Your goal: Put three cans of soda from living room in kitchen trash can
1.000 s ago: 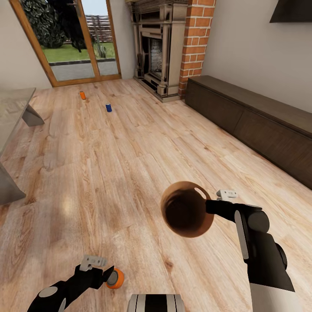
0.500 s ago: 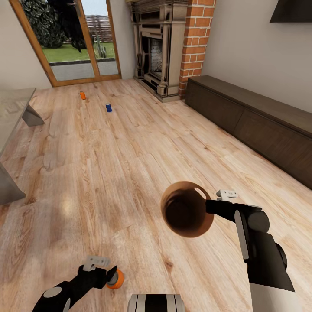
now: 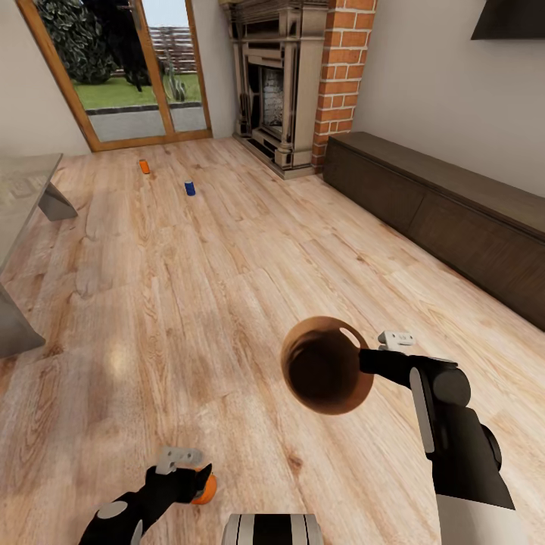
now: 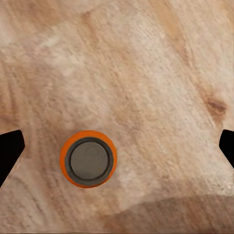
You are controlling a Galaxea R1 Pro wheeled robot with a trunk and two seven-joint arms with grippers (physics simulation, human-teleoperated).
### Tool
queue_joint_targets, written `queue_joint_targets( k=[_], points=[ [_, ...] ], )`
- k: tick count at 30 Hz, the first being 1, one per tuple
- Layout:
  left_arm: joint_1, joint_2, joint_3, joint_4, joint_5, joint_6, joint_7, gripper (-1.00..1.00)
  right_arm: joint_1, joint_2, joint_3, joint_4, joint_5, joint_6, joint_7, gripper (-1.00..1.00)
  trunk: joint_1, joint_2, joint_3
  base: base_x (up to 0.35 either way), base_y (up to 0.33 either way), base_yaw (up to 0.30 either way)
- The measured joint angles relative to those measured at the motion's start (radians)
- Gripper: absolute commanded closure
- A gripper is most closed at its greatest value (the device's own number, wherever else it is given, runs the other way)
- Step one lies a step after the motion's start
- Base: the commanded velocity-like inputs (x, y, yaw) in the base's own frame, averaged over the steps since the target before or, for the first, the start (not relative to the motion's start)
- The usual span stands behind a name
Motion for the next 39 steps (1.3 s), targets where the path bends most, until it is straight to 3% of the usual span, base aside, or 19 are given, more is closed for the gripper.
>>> queue_joint_targets(
  k=[5, 8, 14, 21, 26, 36, 39],
  points=[
    [-0.042, -0.001, 0.0, 0.076, 0.003, -0.004, 0.076, -1.0, 0.0, 0.0, 0.0, 0.0, 0.0, 0.001, 0.0, 1.0, 0.0, 0.0, 0.0, 0.0, 0.0, 0.0],
    [-0.077, 0.0, 0.0, 0.15, 0.001, -0.049, 0.084, -1.0, 0.0, 0.0, 0.0, 0.0, 0.0, 0.002, 0.0, 1.0, 0.0, 0.0, 0.0, 0.0, 0.0, 0.0],
    [-0.093, -0.002, 0.0, 0.191, 0.004, -0.074, 0.086, -1.0, 0.0, 0.0, 0.0, 0.0, 0.0, 0.002, 0.0, 1.0, 0.0, 0.0, 0.0, 0.0, 0.0, 0.0],
    [-0.184, -0.006, 0.001, 0.366, 0.003, -0.09, 0.09, -1.0, 0.0, -0.001, 0.0, 0.0, 0.0, 0.002, 0.0, 1.0, 0.0, 0.0, 0.0, 0.0, 0.0, 0.0],
    [-0.215, -0.01, 0.001, 0.452, 0.003, -0.153, 0.148, -1.0, 0.0, -0.003, 0.0, 0.0, 0.001, 0.002, 0.0, 1.0, 0.0, 0.0, 0.0, 0.0, 0.0, 0.0],
    [-0.228, -0.009, 0.0, 0.503, 0.003, -0.164, 0.182, -1.0, 0.0, -0.003, 0.001, 0.0, 0.0, 0.002, 0.0, 1.0, 0.0, 0.0, 0.0, 0.0, 0.0, 0.0],
    [-0.276, -0.009, 0.001, 0.602, 0.002, -0.174, 0.212, -1.0, 0.0, -0.003, 0.001, 0.0, 0.0, 0.002, 0.0, 1.0, 0.0, 0.0, 0.0, 0.0, 0.0, 0.0]
  ],
)
